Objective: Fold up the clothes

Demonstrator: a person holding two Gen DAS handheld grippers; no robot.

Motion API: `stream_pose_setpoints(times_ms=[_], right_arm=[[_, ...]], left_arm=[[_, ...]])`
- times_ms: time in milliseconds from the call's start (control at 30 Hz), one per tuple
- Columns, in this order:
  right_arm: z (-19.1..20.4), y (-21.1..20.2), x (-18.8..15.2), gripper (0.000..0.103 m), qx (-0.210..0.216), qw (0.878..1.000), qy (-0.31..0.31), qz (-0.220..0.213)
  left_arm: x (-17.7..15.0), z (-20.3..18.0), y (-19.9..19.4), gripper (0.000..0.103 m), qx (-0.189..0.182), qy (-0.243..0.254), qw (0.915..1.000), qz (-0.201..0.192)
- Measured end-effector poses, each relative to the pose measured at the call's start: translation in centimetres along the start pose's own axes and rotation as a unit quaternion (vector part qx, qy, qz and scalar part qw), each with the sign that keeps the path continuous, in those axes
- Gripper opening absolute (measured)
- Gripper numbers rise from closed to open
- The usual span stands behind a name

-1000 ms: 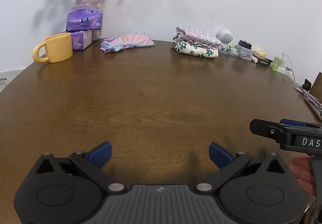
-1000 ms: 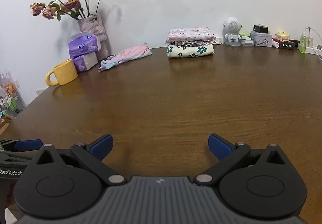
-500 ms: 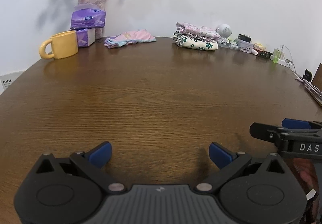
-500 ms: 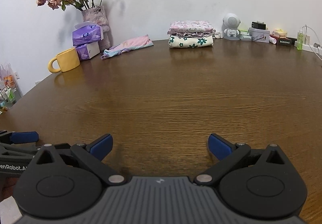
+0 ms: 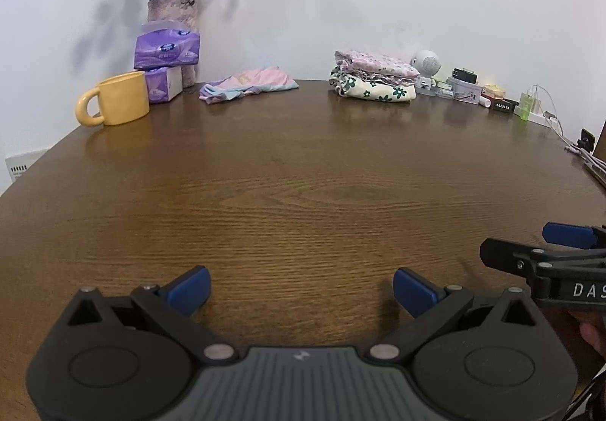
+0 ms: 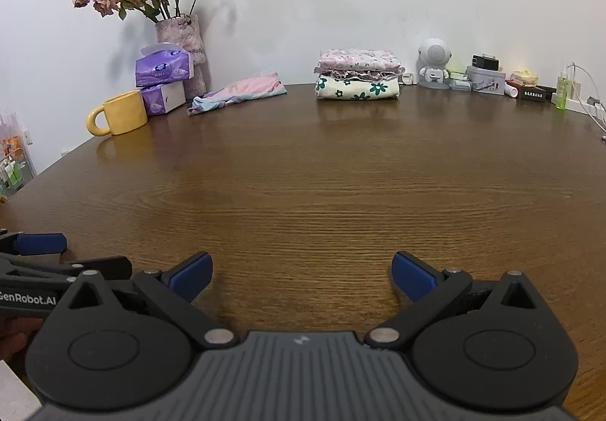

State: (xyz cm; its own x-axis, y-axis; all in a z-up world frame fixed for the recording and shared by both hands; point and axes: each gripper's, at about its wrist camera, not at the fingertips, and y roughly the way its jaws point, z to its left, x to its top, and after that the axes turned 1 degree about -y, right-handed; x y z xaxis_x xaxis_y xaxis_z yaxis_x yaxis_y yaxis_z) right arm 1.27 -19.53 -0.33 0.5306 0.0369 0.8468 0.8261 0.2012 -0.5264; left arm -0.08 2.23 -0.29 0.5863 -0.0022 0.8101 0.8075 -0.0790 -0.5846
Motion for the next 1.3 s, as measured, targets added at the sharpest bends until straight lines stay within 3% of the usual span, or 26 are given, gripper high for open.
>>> stream_pose_setpoints(times_ms=[533, 1300], right_arm=[[0.28, 0.23, -0.42, 0.103, -0.011, 1.0, -0.018, -0.011], [0.37, 0.17, -0.67, 0.103, -0.017, 0.999, -0.025, -0.021]], left_arm=[[-0.85, -0.03, 0.11, 0.103, 0.009, 0.013, 0.9995, -0.028], [-0.93, 0.05, 0.15, 0.103, 0.009, 0.016, 0.9992, -0.035]])
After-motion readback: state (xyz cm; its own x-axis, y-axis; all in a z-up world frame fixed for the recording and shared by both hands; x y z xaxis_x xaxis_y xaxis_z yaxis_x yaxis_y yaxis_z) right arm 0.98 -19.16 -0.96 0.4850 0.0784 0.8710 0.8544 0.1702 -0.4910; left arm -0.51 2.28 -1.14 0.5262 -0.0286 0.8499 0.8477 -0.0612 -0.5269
